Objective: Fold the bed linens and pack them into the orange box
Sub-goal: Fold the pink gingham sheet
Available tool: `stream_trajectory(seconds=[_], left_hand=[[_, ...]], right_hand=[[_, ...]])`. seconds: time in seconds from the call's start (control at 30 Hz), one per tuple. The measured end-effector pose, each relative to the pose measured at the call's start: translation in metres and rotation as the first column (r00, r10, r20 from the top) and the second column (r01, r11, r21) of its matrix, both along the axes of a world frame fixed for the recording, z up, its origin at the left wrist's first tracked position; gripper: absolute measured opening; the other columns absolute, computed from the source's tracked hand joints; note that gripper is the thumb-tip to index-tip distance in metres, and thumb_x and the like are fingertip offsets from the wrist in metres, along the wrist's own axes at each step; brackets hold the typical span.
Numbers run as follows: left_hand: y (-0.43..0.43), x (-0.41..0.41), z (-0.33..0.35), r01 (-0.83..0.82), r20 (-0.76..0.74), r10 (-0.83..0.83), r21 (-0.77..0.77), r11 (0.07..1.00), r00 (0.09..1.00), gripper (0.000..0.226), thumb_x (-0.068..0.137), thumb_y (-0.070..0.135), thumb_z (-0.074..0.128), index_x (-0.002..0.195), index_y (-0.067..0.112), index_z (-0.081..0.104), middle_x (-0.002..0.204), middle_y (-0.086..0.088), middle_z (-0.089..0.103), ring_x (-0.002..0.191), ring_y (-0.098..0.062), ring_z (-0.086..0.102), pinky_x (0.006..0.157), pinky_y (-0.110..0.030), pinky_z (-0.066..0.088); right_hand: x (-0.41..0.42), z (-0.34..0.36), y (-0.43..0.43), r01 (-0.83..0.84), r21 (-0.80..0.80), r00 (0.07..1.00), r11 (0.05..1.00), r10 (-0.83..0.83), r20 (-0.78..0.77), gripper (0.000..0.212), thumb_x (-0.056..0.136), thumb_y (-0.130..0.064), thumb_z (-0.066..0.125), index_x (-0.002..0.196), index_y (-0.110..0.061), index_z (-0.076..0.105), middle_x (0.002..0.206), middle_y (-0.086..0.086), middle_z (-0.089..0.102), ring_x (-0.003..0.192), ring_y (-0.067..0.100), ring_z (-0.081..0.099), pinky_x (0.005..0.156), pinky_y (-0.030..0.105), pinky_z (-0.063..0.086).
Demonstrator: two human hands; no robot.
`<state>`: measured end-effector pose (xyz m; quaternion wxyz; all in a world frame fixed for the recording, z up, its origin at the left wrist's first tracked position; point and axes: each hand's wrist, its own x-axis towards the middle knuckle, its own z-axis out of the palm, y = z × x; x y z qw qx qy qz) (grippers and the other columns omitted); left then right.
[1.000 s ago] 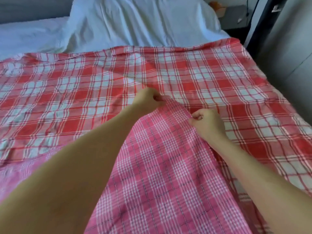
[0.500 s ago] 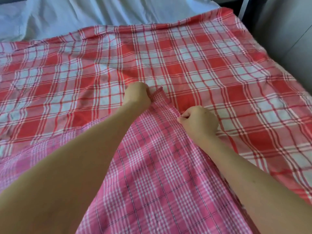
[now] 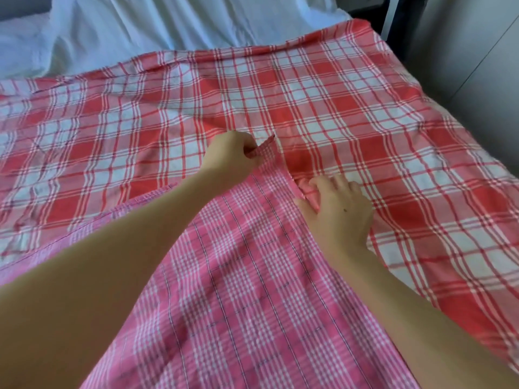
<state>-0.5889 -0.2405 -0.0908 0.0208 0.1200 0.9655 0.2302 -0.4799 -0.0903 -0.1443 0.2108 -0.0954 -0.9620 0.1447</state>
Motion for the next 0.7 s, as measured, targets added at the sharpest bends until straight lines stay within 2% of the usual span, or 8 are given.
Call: stream_trajectory(seconds=[0.13,0.23,0.33,0.4,0.47,0.53,0.63,0.7], left_hand=[[0.002,0.06,0.025,0.196,0.092,-0.193,-0.027,0.98,0.977,0.013,0.083,0.021,0.069,0.091,0.01,0.072,0.07,0.004,0.063,0.064,-0.011,0.055,0.059,-0.023,0.038],[0.009,0.12,0.043,0.338,0.158,-0.321,-0.101,0.936,0.934,0.018,0.085,0.023,0.067,0.098,0.012,0.073,0.089,-0.003,0.072,0.084,-0.017,0.063,0.07,-0.02,0.041],[0.021,0.186,0.06,0.486,0.24,-0.443,-0.168,0.858,0.864,0.02,0.088,0.025,0.063,0.097,0.009,0.072,0.091,-0.008,0.07,0.089,-0.023,0.063,0.078,-0.027,0.045],[0.033,0.237,0.073,0.587,0.3,-0.52,-0.215,0.78,0.8,0.022,0.092,0.027,0.057,0.097,0.009,0.069,0.091,-0.008,0.068,0.089,-0.024,0.062,0.079,-0.032,0.048],[0.051,0.288,0.088,0.67,0.347,-0.581,-0.255,0.697,0.737,0.023,0.095,0.028,0.051,0.099,0.009,0.064,0.09,-0.005,0.065,0.088,-0.022,0.059,0.074,-0.028,0.045],[0.062,0.319,0.098,0.697,0.358,-0.605,-0.25,0.672,0.712,0.023,0.097,0.028,0.047,0.097,0.01,0.061,0.081,0.002,0.056,0.077,-0.016,0.052,0.066,-0.022,0.037],[0.092,0.38,0.12,0.735,0.398,-0.637,-0.167,0.657,0.66,0.027,0.096,0.026,0.047,0.074,0.011,0.052,0.066,0.007,0.046,0.059,-0.005,0.042,0.052,-0.014,0.032],[0.12,0.422,0.135,0.755,0.43,-0.66,-0.085,0.65,0.616,0.03,0.093,0.025,0.05,0.066,0.012,0.045,0.062,0.006,0.043,0.055,-0.003,0.038,0.05,-0.012,0.032]], right_hand=[[0.072,0.013,0.008,0.009,-0.112,1.0,0.994,-0.009,0.008,0.036,0.072,-0.032,0.079,0.098,-0.011,0.067,0.088,0.008,0.067,0.077,0.031,0.061,0.062,0.033,0.045],[0.141,0.022,0.015,0.022,-0.221,0.999,0.975,-0.014,0.041,0.033,0.07,-0.026,0.081,0.097,-0.012,0.068,0.088,0.005,0.067,0.078,0.029,0.06,0.065,0.035,0.047],[0.222,0.027,0.027,0.04,-0.314,0.988,0.949,0.011,0.156,0.03,0.073,-0.024,0.079,0.099,-0.012,0.068,0.092,0.004,0.067,0.086,0.029,0.061,0.074,0.042,0.051],[0.287,0.034,0.039,0.075,-0.323,0.982,0.943,-0.014,0.187,0.021,0.075,-0.021,0.076,0.093,-0.012,0.068,0.089,0.004,0.068,0.083,0.029,0.062,0.075,0.037,0.049],[0.358,0.042,0.055,0.137,-0.318,0.968,0.938,-0.059,0.243,0.018,0.073,-0.018,0.076,0.088,-0.013,0.068,0.084,0.003,0.067,0.078,0.028,0.063,0.072,0.031,0.045],[0.406,0.045,0.064,0.189,-0.317,0.948,0.929,-0.089,0.306,0.022,0.07,-0.013,0.082,0.086,-0.013,0.069,0.082,0.001,0.068,0.075,0.027,0.063,0.069,0.029,0.045],[0.494,0.063,0.086,0.295,-0.298,0.89,0.908,-0.148,0.43,0.021,0.07,-0.015,0.082,0.087,-0.014,0.07,0.082,0.0,0.068,0.076,0.024,0.064,0.069,0.03,0.046],[0.545,0.073,0.101,0.366,-0.288,0.846,0.885,-0.187,0.499,0.02,0.071,-0.015,0.081,0.089,-0.013,0.07,0.084,0.001,0.069,0.078,0.024,0.064,0.07,0.032,0.048]])
